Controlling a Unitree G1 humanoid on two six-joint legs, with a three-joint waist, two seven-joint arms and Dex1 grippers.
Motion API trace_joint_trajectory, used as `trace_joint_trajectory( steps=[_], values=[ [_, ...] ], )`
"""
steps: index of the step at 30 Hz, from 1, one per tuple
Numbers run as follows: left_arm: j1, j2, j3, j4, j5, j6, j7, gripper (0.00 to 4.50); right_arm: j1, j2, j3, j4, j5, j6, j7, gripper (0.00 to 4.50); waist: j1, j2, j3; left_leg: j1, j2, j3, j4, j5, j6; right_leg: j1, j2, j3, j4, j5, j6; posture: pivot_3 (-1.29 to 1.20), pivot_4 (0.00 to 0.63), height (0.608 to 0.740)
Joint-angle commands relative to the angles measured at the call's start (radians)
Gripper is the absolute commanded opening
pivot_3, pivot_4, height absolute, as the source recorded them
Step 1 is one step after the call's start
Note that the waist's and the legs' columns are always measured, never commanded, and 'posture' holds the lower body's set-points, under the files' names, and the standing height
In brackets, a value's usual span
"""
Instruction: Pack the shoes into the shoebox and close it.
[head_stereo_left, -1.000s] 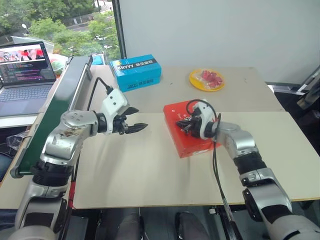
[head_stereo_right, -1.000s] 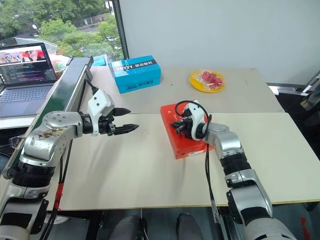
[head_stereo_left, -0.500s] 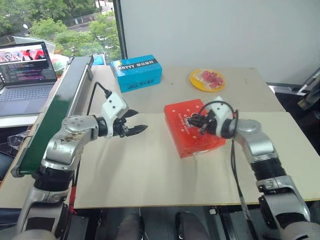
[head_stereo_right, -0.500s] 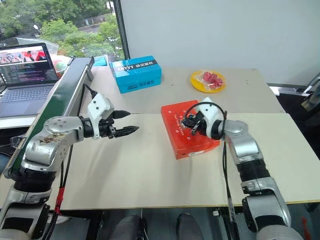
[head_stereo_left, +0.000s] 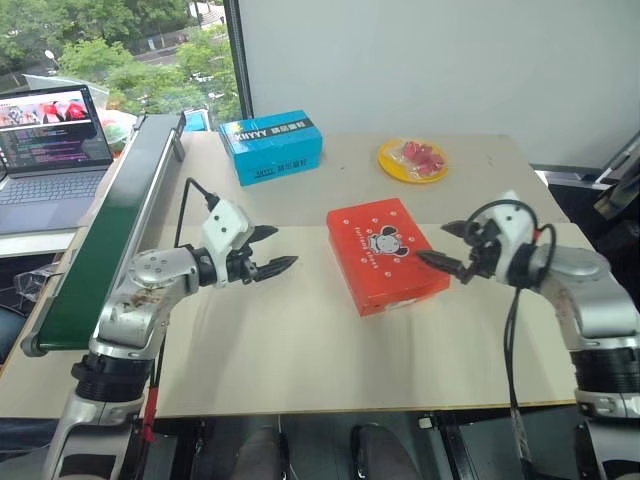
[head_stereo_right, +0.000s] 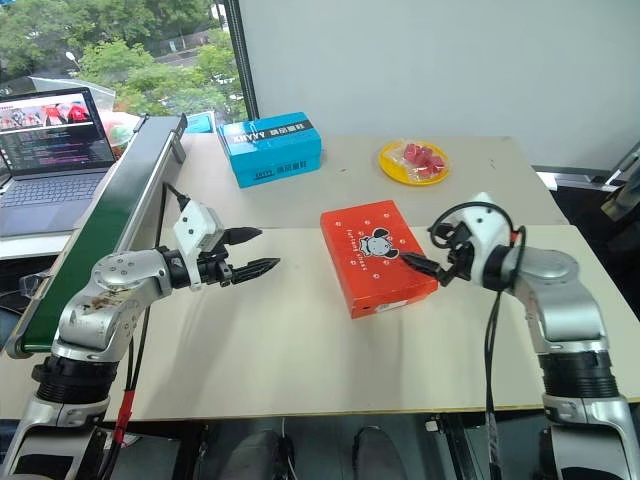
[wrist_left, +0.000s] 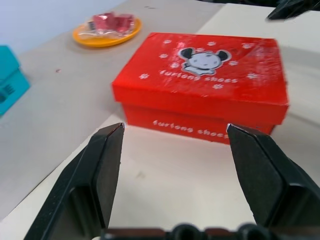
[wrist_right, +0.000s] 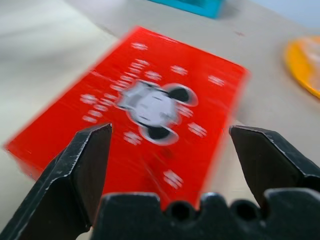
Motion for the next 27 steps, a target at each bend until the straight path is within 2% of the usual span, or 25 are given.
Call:
trace_joint_trajectory(
  steps=[1, 3, 9, 13, 17, 22, 27],
  values=[
    [0.080, -0.110, 0.063, -0.055, 0.048, -0.035, 0.216, 3.50, 0.092, 0.004, -0.120, -0.021, -0.081, 0.006, -0.198, 4.49, 0.003, 0.000, 0.000, 0.001, 0.001, 0.000, 0.000, 0.000, 0.000, 0.001, -0.001, 0.000, 0.000, 0.000, 0.000, 0.00, 0.150, 0.740],
    [0.119, -0.210, 0.094, -0.068, 0.081, -0.046, 0.368, 3.50, 0.125, 0.029, -0.147, -0.029, -0.087, -0.003, -0.255, 4.49, 0.013, 0.001, -0.001, 0.000, 0.000, -0.001, -0.001, 0.000, 0.001, 0.002, -0.001, 0.000, -0.003, 0.000, 0.000, 0.00, 0.150, 0.740],
    [0.269, -0.337, 0.133, -0.045, 0.146, -0.150, 0.536, 3.50, 0.249, 0.150, -0.170, -0.110, -0.117, -0.036, -0.405, 4.49, 0.014, 0.001, -0.001, 0.001, 0.000, 0.000, -0.001, -0.001, 0.001, 0.002, -0.001, 0.001, -0.005, 0.003, 0.001, 0.00, 0.150, 0.740],
    [0.332, -0.377, 0.172, -0.017, 0.163, -0.210, 0.605, 3.50, 0.311, 0.271, -0.164, -0.169, -0.109, -0.068, -0.491, 4.49, 0.013, 0.001, -0.001, 0.001, 0.001, 0.000, -0.001, -0.001, 0.001, 0.002, -0.001, 0.001, -0.005, 0.003, 0.001, 0.00, 0.150, 0.740],
    [0.429, -0.390, 0.171, 0.057, 0.208, -0.300, 0.637, 3.50, 0.354, 0.347, -0.139, -0.136, -0.141, -0.165, -0.535, 4.49, 0.011, 0.002, -0.002, 0.001, 0.000, 0.001, -0.001, -0.002, 0.003, 0.002, -0.001, 0.001, -0.006, 0.003, 0.001, 0.00, 0.150, 0.740],
    [0.520, -0.438, 0.162, 0.115, 0.219, -0.371, 0.666, 3.50, 0.379, 0.410, -0.110, -0.053, -0.175, -0.290, -0.574, 4.49, 0.011, 0.002, -0.002, 0.001, 0.000, 0.001, -0.001, -0.002, 0.003, 0.003, -0.001, 0.001, -0.006, 0.003, 0.002, 0.00, 0.150, 0.740],
    [0.512, -0.472, 0.168, 0.106, 0.199, -0.362, 0.688, 3.50, 0.367, 0.451, -0.122, -0.020, -0.161, -0.329, -0.602, 4.49, 0.010, 0.003, -0.002, 0.002, 0.001, 0.001, -0.001, -0.002, 0.003, 0.003, -0.001, 0.001, -0.006, 0.003, 0.001, 0.00, 0.150, 0.740]
  ],
)
